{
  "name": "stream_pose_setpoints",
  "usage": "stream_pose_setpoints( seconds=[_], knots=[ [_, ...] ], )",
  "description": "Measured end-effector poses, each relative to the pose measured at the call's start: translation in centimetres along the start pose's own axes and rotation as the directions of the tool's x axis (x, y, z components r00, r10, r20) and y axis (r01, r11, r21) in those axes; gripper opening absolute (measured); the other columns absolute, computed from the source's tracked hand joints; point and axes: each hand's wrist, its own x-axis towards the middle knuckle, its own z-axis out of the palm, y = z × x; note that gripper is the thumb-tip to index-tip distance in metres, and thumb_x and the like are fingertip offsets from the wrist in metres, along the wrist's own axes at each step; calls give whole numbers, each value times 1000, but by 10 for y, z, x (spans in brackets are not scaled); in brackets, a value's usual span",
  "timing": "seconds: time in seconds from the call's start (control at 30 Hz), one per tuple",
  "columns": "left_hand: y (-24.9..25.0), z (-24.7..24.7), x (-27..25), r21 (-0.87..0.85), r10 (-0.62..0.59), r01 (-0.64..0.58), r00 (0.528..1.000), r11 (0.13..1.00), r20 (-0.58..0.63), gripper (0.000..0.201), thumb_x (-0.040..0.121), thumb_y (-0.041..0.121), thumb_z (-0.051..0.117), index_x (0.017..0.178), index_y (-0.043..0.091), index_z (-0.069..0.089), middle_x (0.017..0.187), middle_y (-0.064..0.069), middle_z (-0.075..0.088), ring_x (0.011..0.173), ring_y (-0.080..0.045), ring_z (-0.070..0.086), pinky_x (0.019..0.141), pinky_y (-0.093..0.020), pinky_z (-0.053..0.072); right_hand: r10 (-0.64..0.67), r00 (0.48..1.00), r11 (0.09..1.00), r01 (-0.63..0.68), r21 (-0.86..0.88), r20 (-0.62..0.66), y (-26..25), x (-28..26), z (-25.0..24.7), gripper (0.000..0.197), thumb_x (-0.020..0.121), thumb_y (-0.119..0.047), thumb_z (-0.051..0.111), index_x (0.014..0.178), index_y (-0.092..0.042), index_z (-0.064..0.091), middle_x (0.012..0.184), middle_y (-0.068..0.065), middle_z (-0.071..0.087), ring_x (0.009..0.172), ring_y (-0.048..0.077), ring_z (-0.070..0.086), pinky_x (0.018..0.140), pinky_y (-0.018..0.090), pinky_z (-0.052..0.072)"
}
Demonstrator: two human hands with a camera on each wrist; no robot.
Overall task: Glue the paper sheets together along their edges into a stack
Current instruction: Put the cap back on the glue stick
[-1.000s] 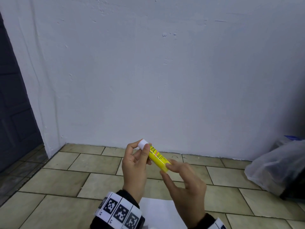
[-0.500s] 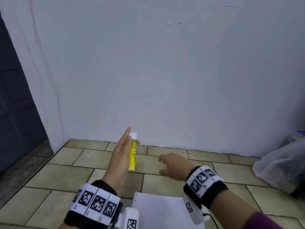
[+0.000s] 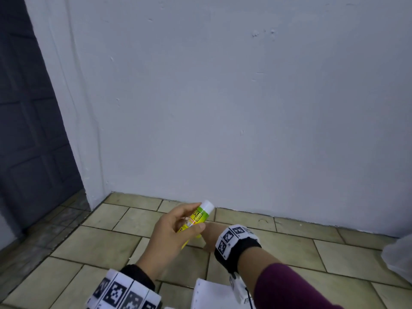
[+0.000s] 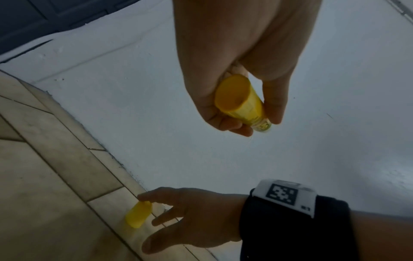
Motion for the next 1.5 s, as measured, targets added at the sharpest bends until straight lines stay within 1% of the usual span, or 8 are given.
stream_pose_setpoints(
  seconds=[0.23,0.33,0.43,0.7,1.0,1.1,1.2,1.5],
  knots=[
    [9,13,-2,33,-17,15,998,999,65,35,80,0,72,108,21,68,93,4,74,69,-13,68,60,-19,49,141,972,903,-50,427,-185,36,-42,-13,26,83,-6,66,109,-9,61,108,11,62,96,19,62,78,16,45],
    [13,19,-2,39,-15,12,996,999,83,33,76,-5,73,100,17,69,86,0,75,69,-6,68,59,-13,47,302,864,438,250,863,-403,59,-85,-32,24,81,10,64,97,-7,63,84,6,63,60,0,63,64,9,48],
    [18,26,-2,66,15,-22,995,998,102,31,76,-4,74,98,17,71,85,3,76,72,-4,68,62,-10,46,336,782,177,495,851,-525,70,-132,-47,27,81,14,62,102,-3,64,92,12,68,75,11,68,74,21,55],
    [28,40,-10,104,67,-87,982,991,179,35,73,-5,77,96,21,71,94,3,76,84,-4,69,78,-16,51,202,747,401,527,750,-633,52,-194,-59,31,80,11,67,101,-12,68,106,18,69,92,22,65,87,35,53],
    [34,40,-19,337,158,-246,950,909,269,40,70,4,82,97,29,69,89,9,74,85,-5,68,78,-12,48,268,786,665,268,697,-558,30,-206,-58,31,94,-30,53,68,-16,60,53,1,63,42,12,48,47,18,40],
    [32,41,-19,355,174,-272,943,894,282,47,73,11,83,107,37,63,97,14,71,89,2,65,81,-9,46,222,809,595,330,733,-544,35,-216,-64,17,86,-37,61,88,-21,67,77,-2,69,57,14,60,55,24,49],
    [33,43,-18,396,200,-324,925,860,322,35,75,23,79,101,41,64,93,12,71,85,-3,64,78,-14,47,144,820,548,400,734,-554,41,-221,-66,48,75,-2,76,114,-25,59,95,-2,65,73,14,65,74,27,57],
    [33,45,-18,451,121,-318,903,834,413,27,73,38,67,98,45,60,99,9,70,92,-12,64,84,-27,50,182,842,616,305,726,-508,38,-220,-64,37,83,-15,72,116,-19,55,77,-10,67,48,15,54,52,24,44]
  ],
)
